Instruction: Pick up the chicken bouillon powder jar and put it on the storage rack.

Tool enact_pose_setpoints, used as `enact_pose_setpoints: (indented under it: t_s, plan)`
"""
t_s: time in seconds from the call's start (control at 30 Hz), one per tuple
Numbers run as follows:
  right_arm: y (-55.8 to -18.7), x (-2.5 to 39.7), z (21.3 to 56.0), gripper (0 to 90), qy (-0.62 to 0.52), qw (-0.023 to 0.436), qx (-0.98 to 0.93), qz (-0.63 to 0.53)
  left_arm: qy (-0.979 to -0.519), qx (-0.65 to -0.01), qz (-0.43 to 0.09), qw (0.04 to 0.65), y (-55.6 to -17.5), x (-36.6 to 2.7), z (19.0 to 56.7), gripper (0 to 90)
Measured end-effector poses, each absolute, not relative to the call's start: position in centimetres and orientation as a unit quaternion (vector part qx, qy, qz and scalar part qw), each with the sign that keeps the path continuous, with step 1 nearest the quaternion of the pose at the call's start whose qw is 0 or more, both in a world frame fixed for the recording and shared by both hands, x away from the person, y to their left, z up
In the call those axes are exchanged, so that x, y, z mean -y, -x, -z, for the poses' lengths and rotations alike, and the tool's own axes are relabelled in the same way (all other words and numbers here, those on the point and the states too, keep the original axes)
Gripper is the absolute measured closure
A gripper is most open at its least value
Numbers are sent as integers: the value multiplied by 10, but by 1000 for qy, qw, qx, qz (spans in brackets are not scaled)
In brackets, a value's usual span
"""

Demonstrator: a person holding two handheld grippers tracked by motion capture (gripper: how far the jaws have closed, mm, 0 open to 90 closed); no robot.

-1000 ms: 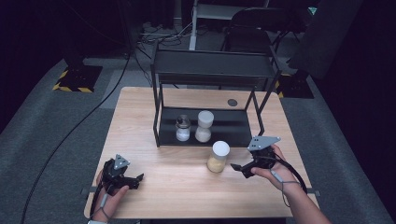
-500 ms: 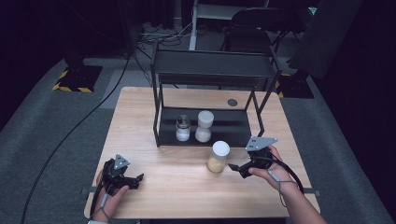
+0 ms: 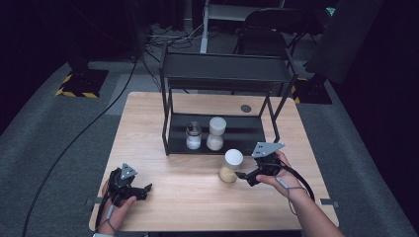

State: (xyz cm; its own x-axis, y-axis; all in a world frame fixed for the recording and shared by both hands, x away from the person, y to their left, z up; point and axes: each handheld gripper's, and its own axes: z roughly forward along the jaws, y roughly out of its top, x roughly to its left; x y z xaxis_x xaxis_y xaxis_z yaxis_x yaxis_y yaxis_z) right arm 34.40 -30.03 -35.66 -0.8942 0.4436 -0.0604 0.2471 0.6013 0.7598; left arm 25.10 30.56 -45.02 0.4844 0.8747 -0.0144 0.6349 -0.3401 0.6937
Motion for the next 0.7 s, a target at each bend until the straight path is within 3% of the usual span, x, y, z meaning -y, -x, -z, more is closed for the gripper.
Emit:
enact_pose_setpoints:
  t_s: [0.3, 0.7]
  plan:
    - [-357, 287, 357, 74, -186, 109, -892, -397, -797, -474, -184, 326, -251, -305, 450, 5]
    - [-374, 266, 356, 206, -166, 94, -904, -383, -797, -475, -184, 325, -251, -305, 450, 6]
